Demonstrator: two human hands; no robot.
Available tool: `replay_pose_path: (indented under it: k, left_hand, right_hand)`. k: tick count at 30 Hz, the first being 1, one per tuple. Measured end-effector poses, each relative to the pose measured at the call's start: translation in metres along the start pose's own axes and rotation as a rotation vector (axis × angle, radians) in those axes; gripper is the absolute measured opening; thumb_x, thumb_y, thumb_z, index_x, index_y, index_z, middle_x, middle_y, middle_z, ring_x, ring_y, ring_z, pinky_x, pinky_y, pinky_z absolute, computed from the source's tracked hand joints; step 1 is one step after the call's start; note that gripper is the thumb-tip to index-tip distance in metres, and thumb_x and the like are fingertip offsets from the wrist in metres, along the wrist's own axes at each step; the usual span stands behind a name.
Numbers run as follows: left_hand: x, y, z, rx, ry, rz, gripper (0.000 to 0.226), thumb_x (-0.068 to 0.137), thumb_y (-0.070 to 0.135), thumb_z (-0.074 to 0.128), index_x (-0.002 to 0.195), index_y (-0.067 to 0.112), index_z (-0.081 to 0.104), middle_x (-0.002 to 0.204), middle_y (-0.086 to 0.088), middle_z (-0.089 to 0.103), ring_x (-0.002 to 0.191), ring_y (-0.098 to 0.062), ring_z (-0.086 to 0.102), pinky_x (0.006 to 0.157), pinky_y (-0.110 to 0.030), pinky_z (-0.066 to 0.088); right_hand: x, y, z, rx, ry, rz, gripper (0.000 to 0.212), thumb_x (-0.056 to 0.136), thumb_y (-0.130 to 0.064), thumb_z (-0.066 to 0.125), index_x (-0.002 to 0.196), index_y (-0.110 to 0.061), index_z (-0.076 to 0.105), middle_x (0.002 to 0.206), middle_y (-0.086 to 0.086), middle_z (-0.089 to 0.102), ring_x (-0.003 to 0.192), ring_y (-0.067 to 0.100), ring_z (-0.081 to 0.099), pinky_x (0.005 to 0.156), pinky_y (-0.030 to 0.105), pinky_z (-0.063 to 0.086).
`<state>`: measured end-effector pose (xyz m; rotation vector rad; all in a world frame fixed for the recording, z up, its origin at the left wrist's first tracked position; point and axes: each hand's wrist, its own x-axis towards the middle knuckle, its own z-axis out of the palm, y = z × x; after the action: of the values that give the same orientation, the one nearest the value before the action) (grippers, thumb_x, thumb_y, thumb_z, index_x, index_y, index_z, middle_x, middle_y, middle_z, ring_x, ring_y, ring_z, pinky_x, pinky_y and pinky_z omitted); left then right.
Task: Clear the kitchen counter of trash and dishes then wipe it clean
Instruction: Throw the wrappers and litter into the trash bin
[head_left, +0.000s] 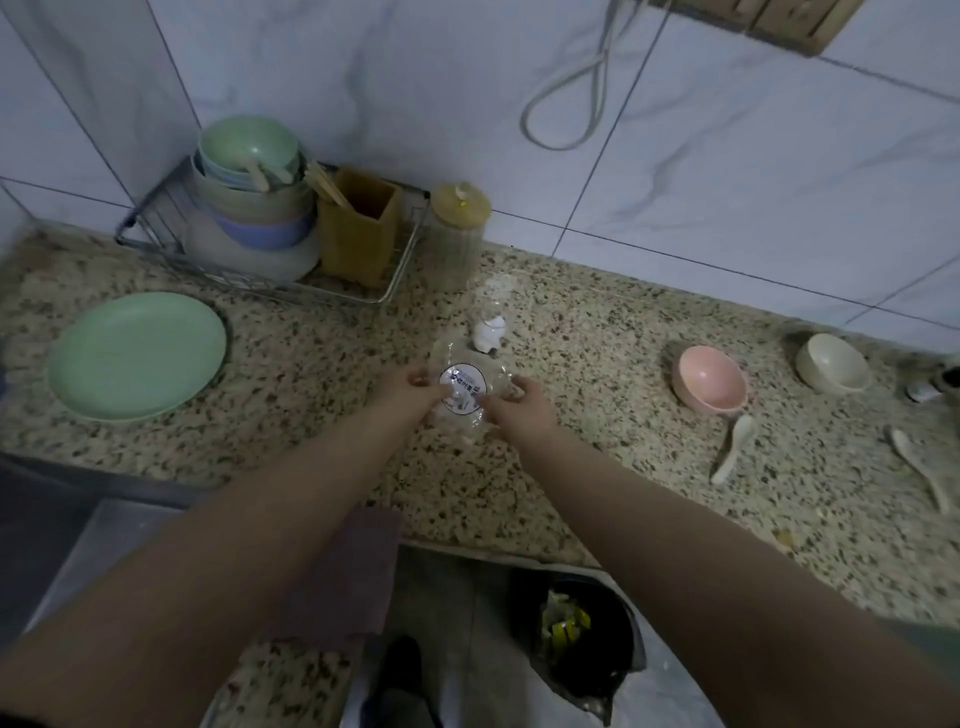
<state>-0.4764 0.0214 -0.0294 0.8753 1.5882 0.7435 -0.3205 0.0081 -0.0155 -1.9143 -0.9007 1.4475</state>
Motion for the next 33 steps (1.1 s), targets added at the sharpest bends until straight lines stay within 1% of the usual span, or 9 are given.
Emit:
replay_pose_path:
  k: [5, 7, 12, 14, 20, 24, 27, 29, 33]
  left_hand:
    - [-0.045, -0.012, 0.055, 0.185, -0.117, 0.087, 0.029, 0.081, 0.013, 0.077, 0.108, 0.018, 0.067, 0.105, -0.005, 0.067, 0.087, -0.017, 0.064, 0.066, -0.026, 0.053]
    - [-0.047, -0.010, 0.056, 0.239, -0.138, 0.086, 0.032, 0.081, 0.016, 0.077, 0.111, 0.017, 0.068, 0.107, -0.004, 0.068, 0.093, -0.019, 0.065, 0.072, -0.029, 0.053]
    - [-0.063, 0.004, 0.073, 0.351, -0.143, 0.162, 0.022, 0.079, 0.012, 0.078, 0.096, 0.024, 0.069, 0.086, 0.007, 0.064, 0.081, -0.010, 0.060, 0.062, -0.018, 0.043]
    - [-0.090, 0.000, 0.106, 0.500, -0.161, 0.260, 0.020, 0.080, 0.016, 0.078, 0.092, 0.028, 0.067, 0.082, 0.011, 0.061, 0.074, -0.002, 0.056, 0.060, -0.014, 0.039]
    - [-0.142, -0.022, 0.190, 0.627, -0.219, 0.438, 0.018, 0.080, 0.012, 0.077, 0.093, 0.022, 0.069, 0.090, 0.006, 0.061, 0.080, -0.010, 0.056, 0.063, -0.011, 0.039]
    - [-0.156, -0.047, 0.225, 0.680, -0.287, 0.408, 0.028, 0.079, 0.017, 0.079, 0.105, 0.018, 0.069, 0.095, 0.004, 0.061, 0.084, -0.012, 0.059, 0.064, -0.019, 0.043]
    - [-0.158, -0.064, 0.240, 0.742, -0.349, 0.400, 0.038, 0.076, 0.014, 0.082, 0.111, 0.011, 0.069, 0.098, -0.003, 0.064, 0.089, -0.016, 0.061, 0.078, -0.023, 0.049]
    - [-0.156, -0.076, 0.249, 0.780, -0.384, 0.374, 0.037, 0.075, 0.013, 0.083, 0.110, 0.013, 0.069, 0.100, -0.007, 0.066, 0.085, -0.018, 0.063, 0.081, -0.026, 0.051]
    - [-0.137, -0.113, 0.270, 0.816, -0.434, 0.395, 0.027, 0.080, 0.017, 0.079, 0.102, 0.026, 0.067, 0.090, 0.006, 0.063, 0.082, -0.015, 0.060, 0.075, -0.029, 0.052]
  right_hand:
    - [-0.021, 0.043, -0.078, 0.119, 0.059, -0.118, 0.055, 0.088, -0.019, 0.071, 0.138, -0.019, 0.047, 0.124, 0.000, 0.056, 0.098, 0.013, 0.059, 0.078, 0.024, 0.050]
    - [-0.020, 0.043, -0.083, 0.145, 0.066, -0.135, 0.052, 0.089, -0.015, 0.070, 0.137, -0.017, 0.051, 0.127, 0.002, 0.057, 0.104, 0.015, 0.058, 0.081, 0.027, 0.048]
    - [-0.025, 0.052, -0.108, 0.119, 0.002, -0.110, 0.046, 0.088, -0.010, 0.070, 0.131, -0.014, 0.055, 0.122, 0.007, 0.064, 0.104, 0.018, 0.061, 0.080, 0.025, 0.049]
    - [-0.042, 0.074, -0.145, 0.094, -0.020, -0.102, 0.040, 0.088, -0.014, 0.072, 0.126, -0.016, 0.060, 0.117, 0.005, 0.064, 0.100, 0.018, 0.063, 0.073, 0.023, 0.051]
    - [-0.078, 0.133, -0.230, 0.084, -0.017, -0.107, 0.023, 0.091, -0.009, 0.068, 0.114, -0.008, 0.068, 0.088, -0.004, 0.065, 0.078, 0.011, 0.058, 0.054, 0.015, 0.047]
    - [-0.086, 0.171, -0.266, 0.027, 0.024, -0.092, 0.016, 0.091, -0.010, 0.068, 0.106, -0.007, 0.070, 0.088, -0.007, 0.064, 0.082, 0.007, 0.057, 0.069, 0.016, 0.044]
    - [-0.084, 0.198, -0.279, -0.013, 0.062, -0.084, 0.009, 0.090, -0.008, 0.069, 0.099, -0.008, 0.071, 0.085, -0.005, 0.066, 0.085, 0.011, 0.060, 0.083, 0.026, 0.048]
    - [-0.083, 0.217, -0.284, -0.025, 0.107, -0.084, 0.008, 0.089, -0.007, 0.069, 0.097, -0.007, 0.071, 0.081, -0.004, 0.065, 0.073, 0.011, 0.060, 0.077, 0.027, 0.050]
    - [-0.072, 0.257, -0.286, 0.010, 0.186, -0.004, 0.012, 0.091, -0.003, 0.065, 0.103, -0.003, 0.069, 0.081, 0.000, 0.066, 0.063, 0.010, 0.062, 0.056, 0.017, 0.048]
